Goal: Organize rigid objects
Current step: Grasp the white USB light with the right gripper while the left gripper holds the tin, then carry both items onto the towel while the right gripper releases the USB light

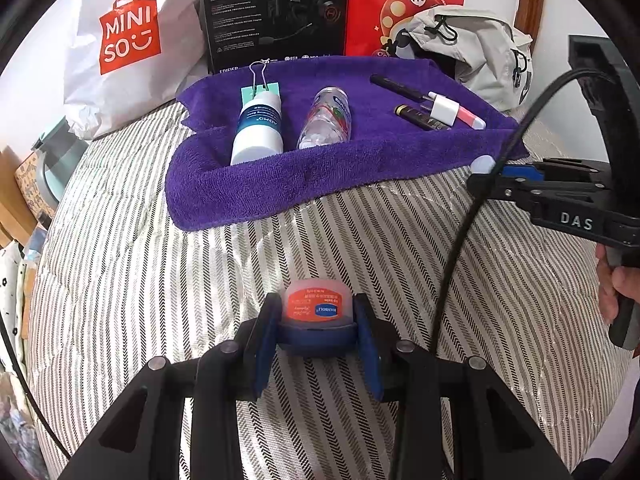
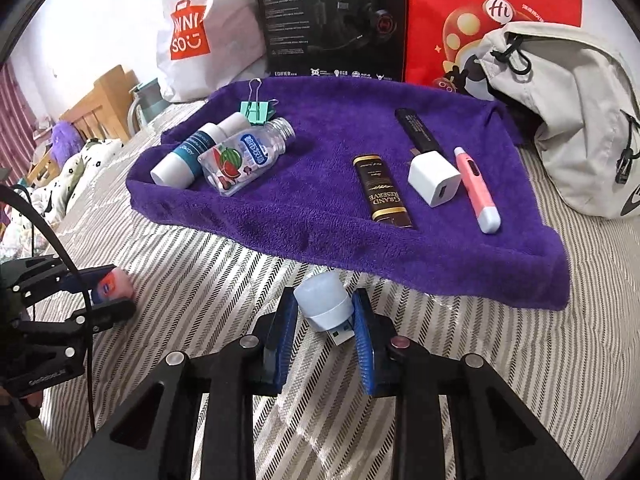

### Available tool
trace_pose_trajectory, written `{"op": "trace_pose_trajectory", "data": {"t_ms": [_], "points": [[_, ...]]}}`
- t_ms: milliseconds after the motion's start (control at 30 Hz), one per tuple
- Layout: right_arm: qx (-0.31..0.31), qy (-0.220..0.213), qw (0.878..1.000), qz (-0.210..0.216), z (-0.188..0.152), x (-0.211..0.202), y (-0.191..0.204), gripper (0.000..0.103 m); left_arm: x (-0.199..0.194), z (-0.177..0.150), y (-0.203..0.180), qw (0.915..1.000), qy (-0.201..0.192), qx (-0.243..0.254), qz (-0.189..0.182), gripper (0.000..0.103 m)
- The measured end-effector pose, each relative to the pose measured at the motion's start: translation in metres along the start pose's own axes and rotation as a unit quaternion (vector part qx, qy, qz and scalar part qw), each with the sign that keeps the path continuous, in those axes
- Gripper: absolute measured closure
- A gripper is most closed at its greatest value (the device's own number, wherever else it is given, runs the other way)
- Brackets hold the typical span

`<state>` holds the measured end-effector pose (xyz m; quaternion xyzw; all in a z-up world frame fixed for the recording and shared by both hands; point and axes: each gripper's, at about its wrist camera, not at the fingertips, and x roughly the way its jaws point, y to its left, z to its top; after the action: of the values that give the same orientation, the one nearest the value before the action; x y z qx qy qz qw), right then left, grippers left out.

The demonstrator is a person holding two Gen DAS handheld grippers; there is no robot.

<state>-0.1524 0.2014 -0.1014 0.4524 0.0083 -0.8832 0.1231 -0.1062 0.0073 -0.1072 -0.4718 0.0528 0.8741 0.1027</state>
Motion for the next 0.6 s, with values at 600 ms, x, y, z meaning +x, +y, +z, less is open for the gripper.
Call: {"op": "trace_pose_trajectory", "data": {"t_ms": [600], "points": [[0.019,-0.008,1.0,0.006,0.003,-0.034,-0.04,0.075,-0.011,0.033,-0.01,0.9999,-0.007,0.009,-0.007,0.068]]}}
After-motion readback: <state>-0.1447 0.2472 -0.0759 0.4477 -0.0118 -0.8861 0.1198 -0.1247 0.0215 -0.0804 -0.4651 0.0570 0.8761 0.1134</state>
